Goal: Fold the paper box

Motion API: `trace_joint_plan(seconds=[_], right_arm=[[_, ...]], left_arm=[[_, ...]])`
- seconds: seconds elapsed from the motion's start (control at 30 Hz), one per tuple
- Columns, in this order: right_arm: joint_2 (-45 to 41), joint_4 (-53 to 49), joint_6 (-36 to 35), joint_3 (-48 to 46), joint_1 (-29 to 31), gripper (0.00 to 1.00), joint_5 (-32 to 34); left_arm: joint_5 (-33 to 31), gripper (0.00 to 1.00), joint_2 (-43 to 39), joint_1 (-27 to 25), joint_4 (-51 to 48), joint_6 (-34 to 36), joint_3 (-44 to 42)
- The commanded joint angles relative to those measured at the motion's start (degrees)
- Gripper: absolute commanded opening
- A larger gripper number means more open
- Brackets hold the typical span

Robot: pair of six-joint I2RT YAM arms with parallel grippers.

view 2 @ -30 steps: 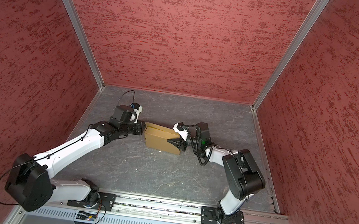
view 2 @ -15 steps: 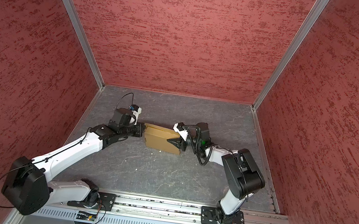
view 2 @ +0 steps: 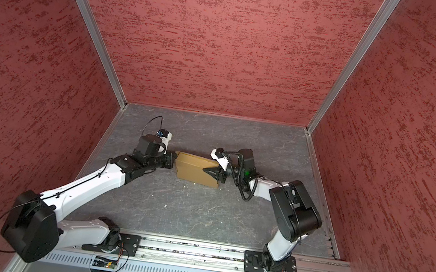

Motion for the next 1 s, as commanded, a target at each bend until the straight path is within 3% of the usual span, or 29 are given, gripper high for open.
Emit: trace_joint_plan(seconds=[0.0, 0.4, 0.97], right_arm=[[0.9, -0.4, -0.7, 0.6, 0.5, 0.34, 1.1], [-0.6, -0.7, -1.2, -0.4, 0.5, 0.62, 1.9], [-3.9, -2.0, -2.5, -2.8, 0.5, 0.72, 3.3]], left_arm=[[1.2, 0.0, 0.7, -1.0, -2.0, -0.5, -1.6], [-0.6, 0.0, 0.9, -1.0, -2.0, -1.1, -1.6], [-5.2, 0.0, 1.2, -1.6, -1.7, -2.8, -2.2]])
